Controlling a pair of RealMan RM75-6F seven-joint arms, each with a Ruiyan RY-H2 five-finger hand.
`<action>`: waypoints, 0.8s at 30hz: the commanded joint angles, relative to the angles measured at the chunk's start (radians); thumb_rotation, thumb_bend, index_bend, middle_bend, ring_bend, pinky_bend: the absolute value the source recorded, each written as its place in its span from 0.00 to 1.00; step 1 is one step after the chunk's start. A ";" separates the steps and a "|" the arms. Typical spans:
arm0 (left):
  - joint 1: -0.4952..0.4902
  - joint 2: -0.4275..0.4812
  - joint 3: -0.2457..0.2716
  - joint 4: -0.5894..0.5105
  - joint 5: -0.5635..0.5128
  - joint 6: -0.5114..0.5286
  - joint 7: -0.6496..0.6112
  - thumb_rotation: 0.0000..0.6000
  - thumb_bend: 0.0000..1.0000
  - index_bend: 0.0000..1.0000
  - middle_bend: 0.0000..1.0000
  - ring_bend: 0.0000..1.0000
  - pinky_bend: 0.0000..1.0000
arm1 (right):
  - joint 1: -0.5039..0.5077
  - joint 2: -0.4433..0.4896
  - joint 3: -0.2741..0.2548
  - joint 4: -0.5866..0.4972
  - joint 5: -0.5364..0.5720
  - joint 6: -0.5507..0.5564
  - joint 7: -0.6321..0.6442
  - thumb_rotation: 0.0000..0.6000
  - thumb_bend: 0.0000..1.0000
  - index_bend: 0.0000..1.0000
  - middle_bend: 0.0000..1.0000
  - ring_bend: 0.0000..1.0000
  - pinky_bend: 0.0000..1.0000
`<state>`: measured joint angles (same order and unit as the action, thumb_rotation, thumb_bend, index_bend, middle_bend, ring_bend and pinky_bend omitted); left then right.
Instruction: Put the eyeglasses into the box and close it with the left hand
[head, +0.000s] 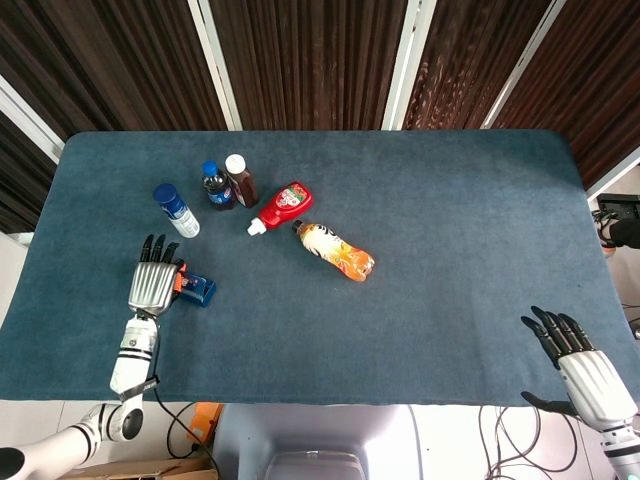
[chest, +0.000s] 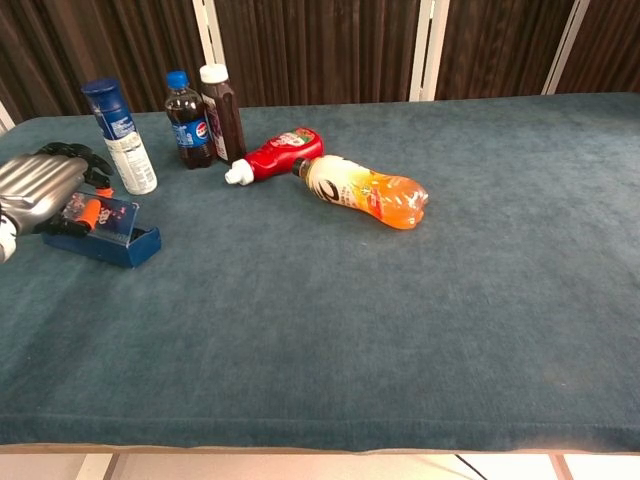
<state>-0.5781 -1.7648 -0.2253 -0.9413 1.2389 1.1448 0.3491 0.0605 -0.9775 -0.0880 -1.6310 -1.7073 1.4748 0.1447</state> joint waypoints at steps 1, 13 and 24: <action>-0.012 -0.020 -0.006 0.031 -0.015 -0.019 0.010 1.00 0.57 0.72 0.19 0.06 0.01 | -0.001 0.002 0.001 0.002 0.002 0.004 0.006 1.00 0.15 0.00 0.00 0.00 0.00; -0.029 -0.062 -0.006 0.117 -0.005 -0.022 -0.049 1.00 0.45 0.34 0.16 0.06 0.01 | -0.003 0.005 0.003 0.005 0.004 0.007 0.014 1.00 0.15 0.00 0.00 0.00 0.00; -0.044 -0.095 -0.011 0.203 0.010 -0.017 -0.122 1.00 0.42 0.24 0.13 0.06 0.01 | -0.003 0.006 0.004 0.004 0.007 0.005 0.015 1.00 0.15 0.00 0.00 0.00 0.00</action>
<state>-0.6198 -1.8554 -0.2360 -0.7442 1.2472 1.1278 0.2317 0.0574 -0.9718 -0.0838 -1.6265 -1.7008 1.4796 0.1597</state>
